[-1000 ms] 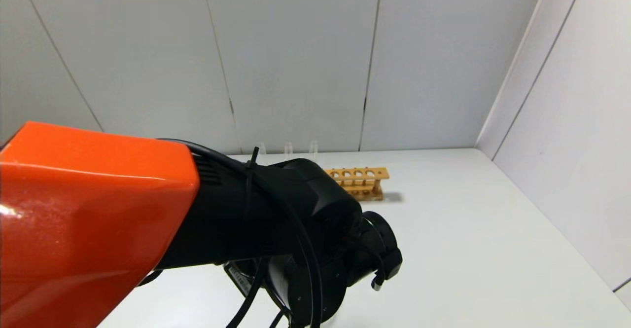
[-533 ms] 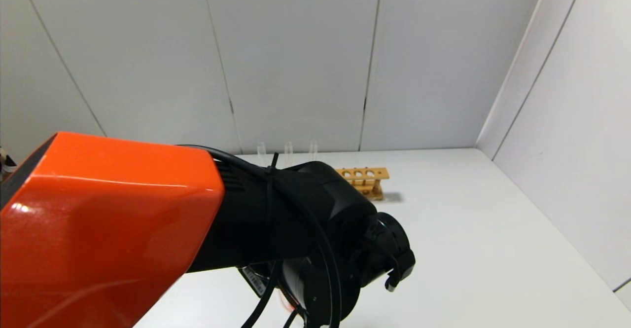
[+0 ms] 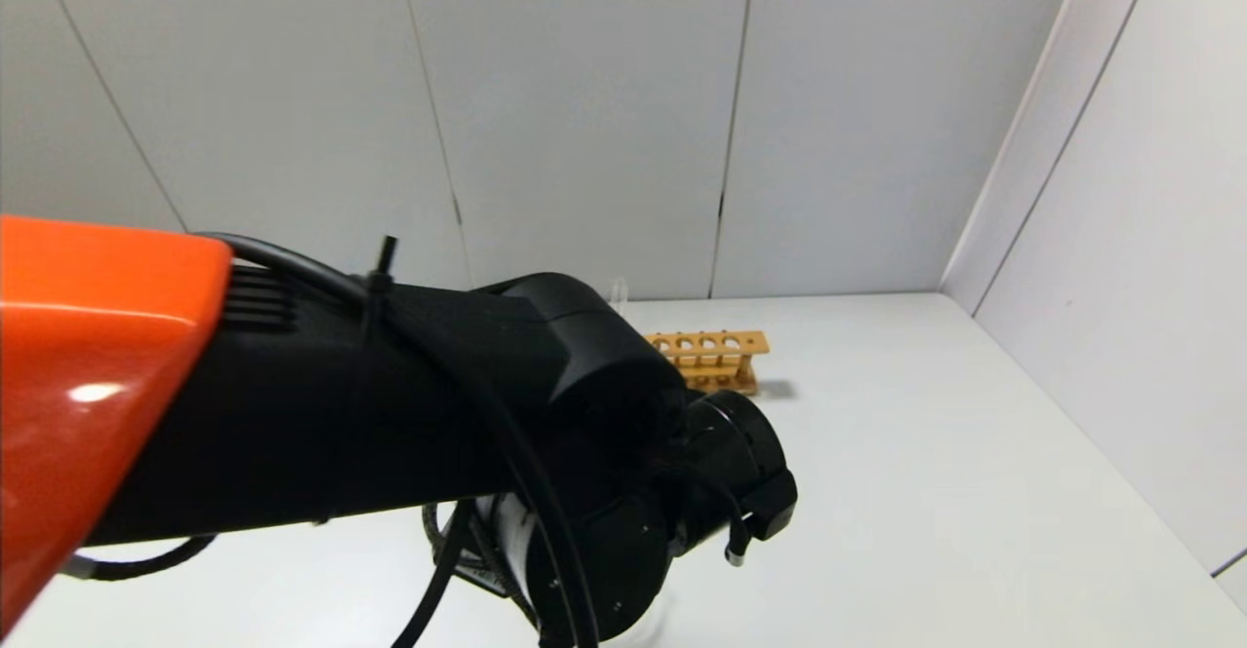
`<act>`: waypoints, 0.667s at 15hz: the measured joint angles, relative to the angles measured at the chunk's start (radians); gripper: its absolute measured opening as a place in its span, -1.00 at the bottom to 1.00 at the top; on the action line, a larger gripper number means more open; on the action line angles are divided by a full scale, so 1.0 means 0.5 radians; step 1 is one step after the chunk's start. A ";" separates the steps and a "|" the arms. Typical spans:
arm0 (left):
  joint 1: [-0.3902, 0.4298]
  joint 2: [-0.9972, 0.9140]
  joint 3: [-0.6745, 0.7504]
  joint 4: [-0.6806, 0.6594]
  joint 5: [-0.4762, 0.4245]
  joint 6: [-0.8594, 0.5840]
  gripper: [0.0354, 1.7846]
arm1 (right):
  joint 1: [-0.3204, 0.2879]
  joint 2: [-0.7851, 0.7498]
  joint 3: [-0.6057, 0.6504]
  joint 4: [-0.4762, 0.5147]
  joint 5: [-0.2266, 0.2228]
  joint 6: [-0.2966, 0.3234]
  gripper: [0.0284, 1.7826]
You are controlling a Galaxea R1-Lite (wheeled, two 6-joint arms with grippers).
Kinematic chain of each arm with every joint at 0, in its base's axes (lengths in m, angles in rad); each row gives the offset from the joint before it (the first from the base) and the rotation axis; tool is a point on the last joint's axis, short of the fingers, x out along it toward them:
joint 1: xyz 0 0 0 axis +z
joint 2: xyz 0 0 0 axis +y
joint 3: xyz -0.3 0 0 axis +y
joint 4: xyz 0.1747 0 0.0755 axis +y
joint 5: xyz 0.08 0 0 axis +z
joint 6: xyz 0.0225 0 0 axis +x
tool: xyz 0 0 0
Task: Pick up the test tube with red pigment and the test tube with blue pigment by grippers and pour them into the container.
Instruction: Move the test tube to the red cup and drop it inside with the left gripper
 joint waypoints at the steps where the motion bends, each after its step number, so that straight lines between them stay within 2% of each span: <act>1: 0.000 -0.069 0.063 0.010 -0.074 -0.165 -0.70 | -0.001 0.000 0.000 0.000 0.001 0.000 0.95; 3: -0.002 -0.244 0.246 -0.020 -0.270 -0.394 -0.70 | -0.001 0.000 0.000 -0.001 0.001 0.000 0.95; 5: -0.003 -0.376 0.436 -0.216 -0.436 -0.640 -0.70 | -0.001 0.000 0.000 0.000 0.000 0.000 0.95; 7: -0.003 -0.452 0.608 -0.575 -0.515 -0.954 -0.70 | -0.001 0.000 0.000 0.000 -0.001 0.000 0.95; 10: -0.002 -0.531 0.849 -1.222 -0.691 -1.238 -0.70 | -0.002 0.000 0.000 -0.001 0.000 0.000 0.95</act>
